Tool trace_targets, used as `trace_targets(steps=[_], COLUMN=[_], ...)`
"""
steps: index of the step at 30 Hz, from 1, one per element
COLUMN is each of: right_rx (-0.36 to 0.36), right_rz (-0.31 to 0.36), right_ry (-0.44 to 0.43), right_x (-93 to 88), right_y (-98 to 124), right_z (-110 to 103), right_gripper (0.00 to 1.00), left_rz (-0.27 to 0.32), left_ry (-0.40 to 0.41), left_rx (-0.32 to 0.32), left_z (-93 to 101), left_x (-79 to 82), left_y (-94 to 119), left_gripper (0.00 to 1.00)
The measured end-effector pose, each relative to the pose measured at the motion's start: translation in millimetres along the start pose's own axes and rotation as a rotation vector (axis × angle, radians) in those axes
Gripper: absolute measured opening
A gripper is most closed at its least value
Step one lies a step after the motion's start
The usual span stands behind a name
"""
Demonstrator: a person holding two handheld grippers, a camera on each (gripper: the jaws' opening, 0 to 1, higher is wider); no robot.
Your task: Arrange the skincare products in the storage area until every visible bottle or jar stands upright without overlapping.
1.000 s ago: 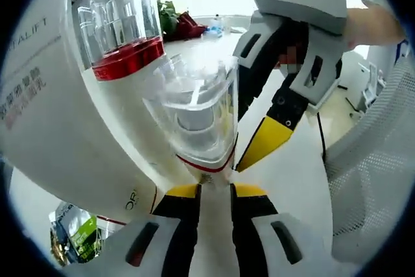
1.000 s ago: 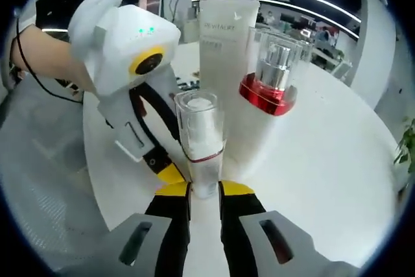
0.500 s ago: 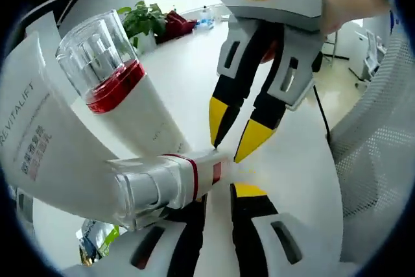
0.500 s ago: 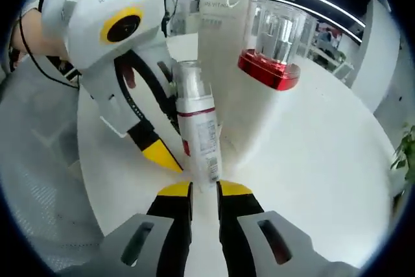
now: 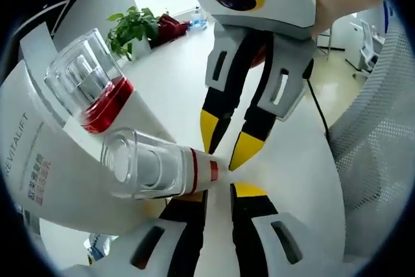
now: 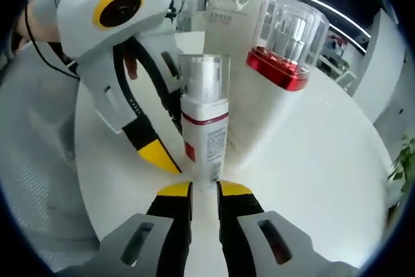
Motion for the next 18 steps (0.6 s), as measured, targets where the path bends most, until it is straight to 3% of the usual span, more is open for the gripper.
trace_targets(steps=[18], right_rx=[0.008], right_rz=[-0.014], right_ry=[0.018], right_x=[-2.2], right_y=[-2.5], right_z=[0.1], right_gripper=[0.15], left_rz=[0.001], left_ry=[-0.046], left_rx=[-0.004], left_z=[1.2], left_x=[5.5], left_y=[-0.8], left_gripper=[0.19])
Point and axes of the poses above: the point that each gripper's makers call its tool centre point, and the gripper's own axes: y roughly backward along the fingers, z roughly to its right, x roughly out of its top, the point moved 6 cm from there along y, roughly backward along the fingers, and after that the axes turned 8 degrees about x, right-handed, at the moved point
